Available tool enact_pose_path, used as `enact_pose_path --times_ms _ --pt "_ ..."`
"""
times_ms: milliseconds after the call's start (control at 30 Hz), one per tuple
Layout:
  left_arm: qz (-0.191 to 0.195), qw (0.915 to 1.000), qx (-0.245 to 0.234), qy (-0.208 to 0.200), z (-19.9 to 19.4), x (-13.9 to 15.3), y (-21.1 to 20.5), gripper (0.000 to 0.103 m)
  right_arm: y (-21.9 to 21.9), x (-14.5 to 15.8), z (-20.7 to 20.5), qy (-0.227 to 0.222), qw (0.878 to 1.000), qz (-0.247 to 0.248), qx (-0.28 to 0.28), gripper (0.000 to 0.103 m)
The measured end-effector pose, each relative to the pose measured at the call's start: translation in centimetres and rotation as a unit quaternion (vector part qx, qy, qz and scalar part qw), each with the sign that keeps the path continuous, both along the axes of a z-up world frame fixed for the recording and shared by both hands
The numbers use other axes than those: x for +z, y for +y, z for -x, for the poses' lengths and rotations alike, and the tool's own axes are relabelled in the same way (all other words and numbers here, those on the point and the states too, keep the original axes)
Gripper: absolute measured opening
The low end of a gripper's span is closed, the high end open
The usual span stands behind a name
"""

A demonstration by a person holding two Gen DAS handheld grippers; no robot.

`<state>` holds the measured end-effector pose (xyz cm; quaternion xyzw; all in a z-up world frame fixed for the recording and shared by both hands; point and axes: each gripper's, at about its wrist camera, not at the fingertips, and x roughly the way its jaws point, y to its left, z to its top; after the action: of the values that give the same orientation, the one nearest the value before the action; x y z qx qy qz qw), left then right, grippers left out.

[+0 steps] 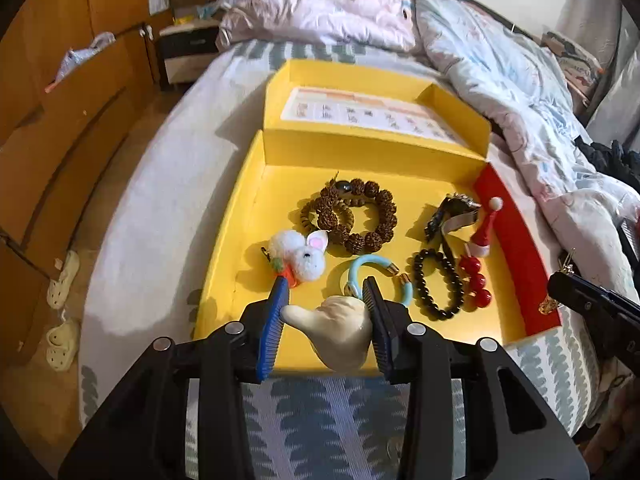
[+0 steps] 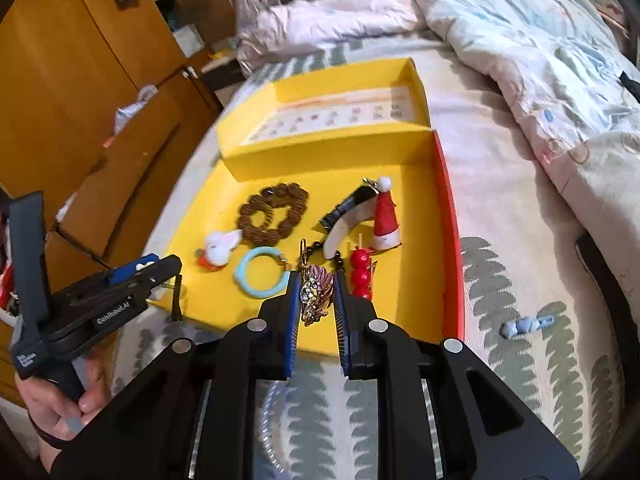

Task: Organize jewelry
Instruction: 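Carry white ornament and pink pendant into the yellow box and open both grippers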

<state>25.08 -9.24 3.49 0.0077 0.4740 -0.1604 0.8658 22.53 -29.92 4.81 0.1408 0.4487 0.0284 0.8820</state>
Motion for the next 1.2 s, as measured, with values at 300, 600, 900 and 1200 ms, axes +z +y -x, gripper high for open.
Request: enact_pose_path --times_ms 300,600,900,1200 --pt "-0.032 0.9974 -0.009 0.064 -3.6 -4.4 -0.3 0.039 -0.8 -3.5 -3.7 0.049 0.998 0.037 -0.006 0.017" --pt "-0.054 0.9947 -0.025 0.084 -5.4 -6.4 -1.0 0.039 -1.3 -5.6 -5.5 0.081 0.995 0.06 -0.01 0.017" --pt "-0.06 0.9933 -0.032 0.094 -5.5 -7.5 -1.5 0.04 -1.9 -7.0 -6.0 0.104 0.993 0.054 -0.019 0.017" --pt "-0.056 0.9935 -0.029 0.094 -5.4 -7.3 -1.4 0.046 -1.8 -6.9 -5.9 0.093 0.993 0.064 -0.023 0.023"
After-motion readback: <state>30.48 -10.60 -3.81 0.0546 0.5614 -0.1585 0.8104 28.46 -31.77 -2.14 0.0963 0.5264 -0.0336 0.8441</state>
